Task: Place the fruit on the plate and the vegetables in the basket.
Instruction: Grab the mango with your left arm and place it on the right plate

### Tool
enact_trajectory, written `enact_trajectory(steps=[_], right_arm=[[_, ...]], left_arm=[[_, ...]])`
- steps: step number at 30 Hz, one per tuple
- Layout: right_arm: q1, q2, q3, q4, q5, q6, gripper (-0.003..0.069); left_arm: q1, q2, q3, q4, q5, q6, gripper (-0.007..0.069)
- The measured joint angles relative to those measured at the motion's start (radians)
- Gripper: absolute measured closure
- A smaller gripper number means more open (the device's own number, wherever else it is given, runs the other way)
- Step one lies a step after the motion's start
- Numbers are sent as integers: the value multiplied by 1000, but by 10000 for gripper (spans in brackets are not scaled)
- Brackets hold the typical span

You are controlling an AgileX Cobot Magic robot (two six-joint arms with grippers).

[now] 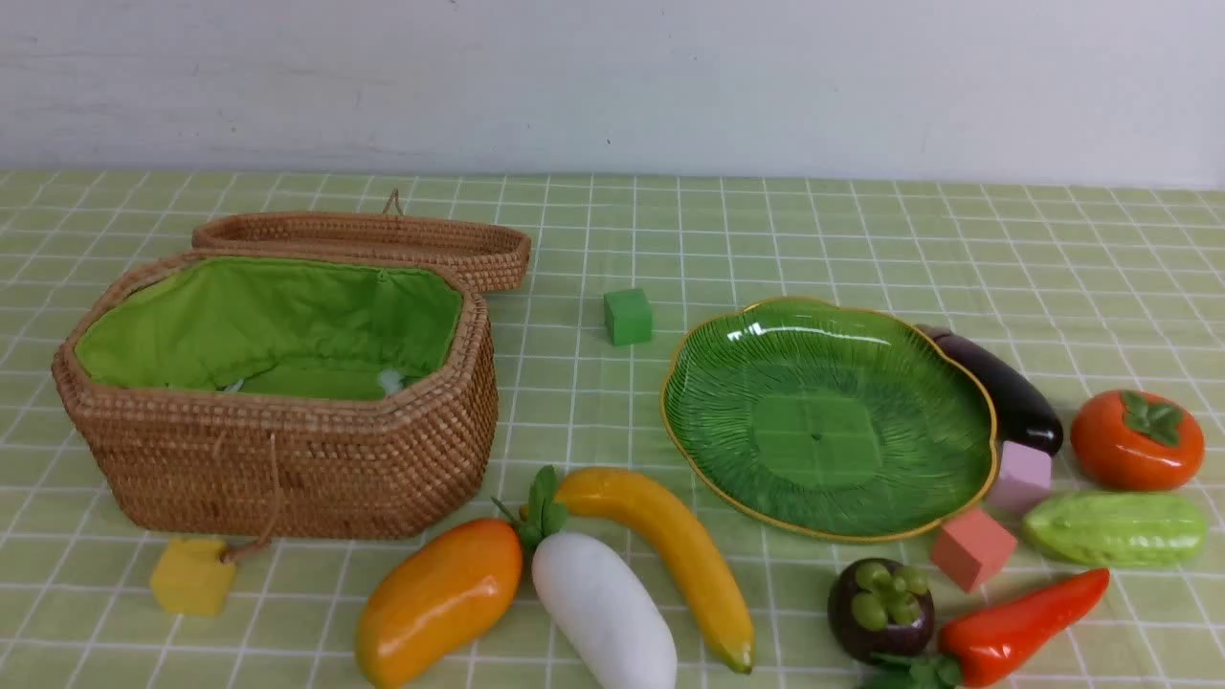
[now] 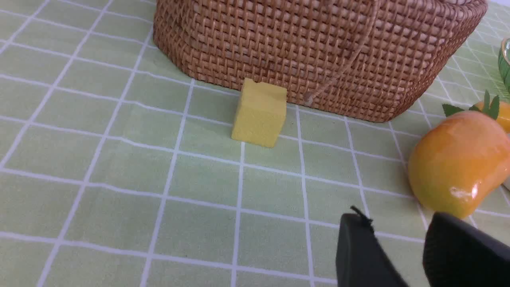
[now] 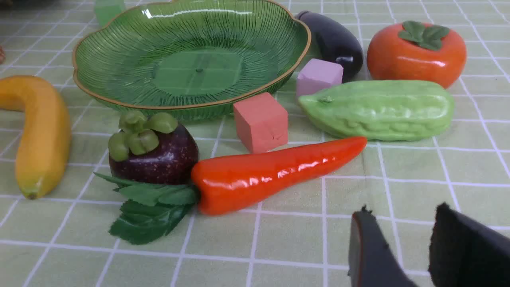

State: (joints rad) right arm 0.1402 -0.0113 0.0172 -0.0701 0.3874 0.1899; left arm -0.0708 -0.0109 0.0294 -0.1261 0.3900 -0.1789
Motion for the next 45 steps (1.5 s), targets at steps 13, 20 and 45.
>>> enact_trajectory(steps=[13, 20, 45], right_arm=[[0, 0, 0, 0, 0, 0, 418], [0, 0, 0, 0, 0, 0, 418], [0, 0, 0, 0, 0, 0, 418]], left_arm=[[0, 0, 0, 0, 0, 0, 386], [0, 0, 0, 0, 0, 0, 386], [0, 0, 0, -312, -329, -183, 386]])
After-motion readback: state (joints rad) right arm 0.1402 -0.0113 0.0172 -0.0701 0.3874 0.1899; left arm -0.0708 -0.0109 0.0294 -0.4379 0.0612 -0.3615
